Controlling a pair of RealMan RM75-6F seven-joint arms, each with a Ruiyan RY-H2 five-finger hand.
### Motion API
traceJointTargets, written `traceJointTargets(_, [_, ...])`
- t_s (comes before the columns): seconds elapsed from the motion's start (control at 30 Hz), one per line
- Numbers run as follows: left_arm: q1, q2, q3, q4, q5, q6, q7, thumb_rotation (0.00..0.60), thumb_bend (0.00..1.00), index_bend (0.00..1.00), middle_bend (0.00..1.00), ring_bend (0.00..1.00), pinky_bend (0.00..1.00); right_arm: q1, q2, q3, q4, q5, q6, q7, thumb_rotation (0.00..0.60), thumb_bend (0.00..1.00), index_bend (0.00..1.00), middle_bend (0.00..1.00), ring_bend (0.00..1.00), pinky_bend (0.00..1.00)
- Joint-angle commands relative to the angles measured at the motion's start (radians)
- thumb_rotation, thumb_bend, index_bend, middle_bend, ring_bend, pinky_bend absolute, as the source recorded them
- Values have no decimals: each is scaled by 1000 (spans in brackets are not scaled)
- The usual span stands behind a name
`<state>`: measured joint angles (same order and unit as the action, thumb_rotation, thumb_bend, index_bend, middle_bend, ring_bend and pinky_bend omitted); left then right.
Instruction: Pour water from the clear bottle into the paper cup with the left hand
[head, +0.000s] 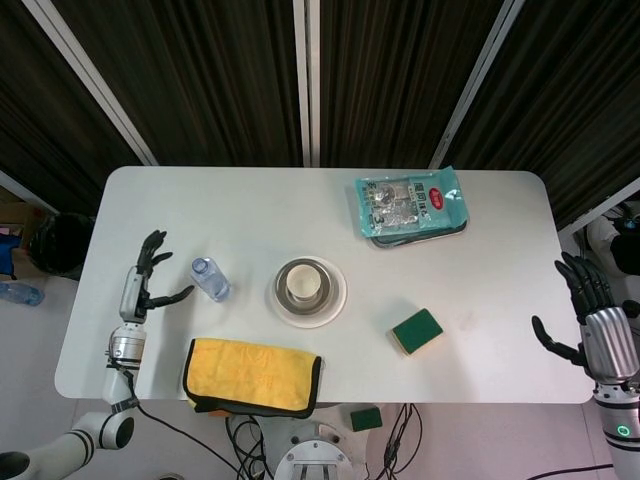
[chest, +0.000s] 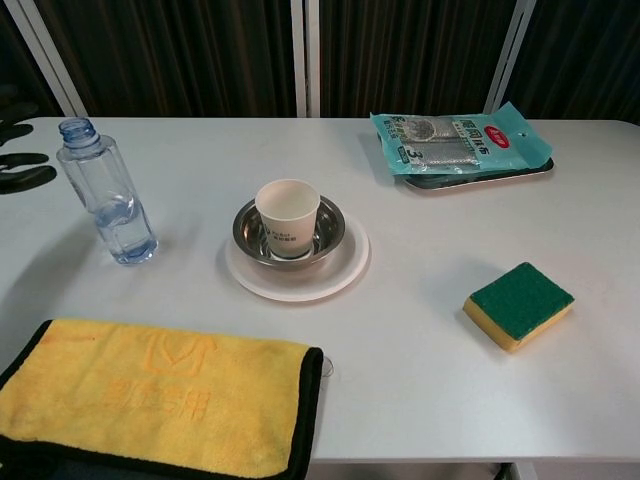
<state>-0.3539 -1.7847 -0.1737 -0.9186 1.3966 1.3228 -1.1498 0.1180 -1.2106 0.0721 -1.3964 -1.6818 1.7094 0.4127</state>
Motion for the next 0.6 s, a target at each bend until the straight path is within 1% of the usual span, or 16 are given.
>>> traceJointTargets(0.03, [71,75,8,-97,6,85,7,600,55,0,63,35,186,-8,5,0,-5,-12,22,-2,600,356,0,0,0,0])
traceJointTargets(0.13, [125,126,14,-174,24,167,-8,600,41,0,61,29,179,-16,12,-2,-6,-16,38,2,600,355,0,0,0,0])
traceJointTargets(0.17, [142,145,14,-207,33,202,-14,587,33,0,61,28,178,-19,15,-4,-4,-16,39,3,600,356,0,0,0,0])
traceJointTargets(0.2, [155,160,9,-234,43,237,-13,540,24,0,62,28,178,-21,15,-6,-3,-14,38,4,600,355,0,0,0,0])
traceJointTargets(0.23, [166,182,6,-267,57,269,2,457,17,0,65,29,178,-24,16,-11,0,-10,32,4,600,355,0,0,0,0])
traceJointTargets(0.3, [181,226,-3,-327,71,315,68,372,35,1,71,29,179,-29,19,-20,2,-3,20,-1,600,354,0,0,0,0])
traceJointTargets(0.33, [187,254,-7,-367,78,333,112,365,75,14,76,30,181,-32,20,-23,4,0,14,-6,600,355,0,0,0,0])
traceJointTargets(0.37, [196,303,-7,-426,96,355,182,372,102,30,82,34,184,-36,23,-28,6,7,4,-14,600,354,0,0,0,0])
traceJointTargets(0.43, [209,384,-3,-516,111,369,305,406,166,110,124,66,198,-40,29,-32,6,20,-10,-25,600,352,0,0,0,0])
traceJointTargets(0.47, [217,420,2,-556,116,370,376,421,180,143,155,82,203,-42,33,-33,5,26,-17,-28,600,352,0,0,0,0])
traceJointTargets(0.5, [228,462,16,-598,122,369,474,429,194,169,189,93,206,-44,39,-34,3,34,-25,-30,600,352,0,0,0,0])
traceJointTargets(0.53, [236,487,26,-617,123,366,555,428,201,183,211,97,208,-45,43,-34,1,39,-29,-32,600,352,0,0,0,0])
traceJointTargets(0.6, [251,526,59,-632,129,353,785,426,200,200,215,97,206,-48,52,-37,-4,49,-43,-44,600,352,0,0,0,0])
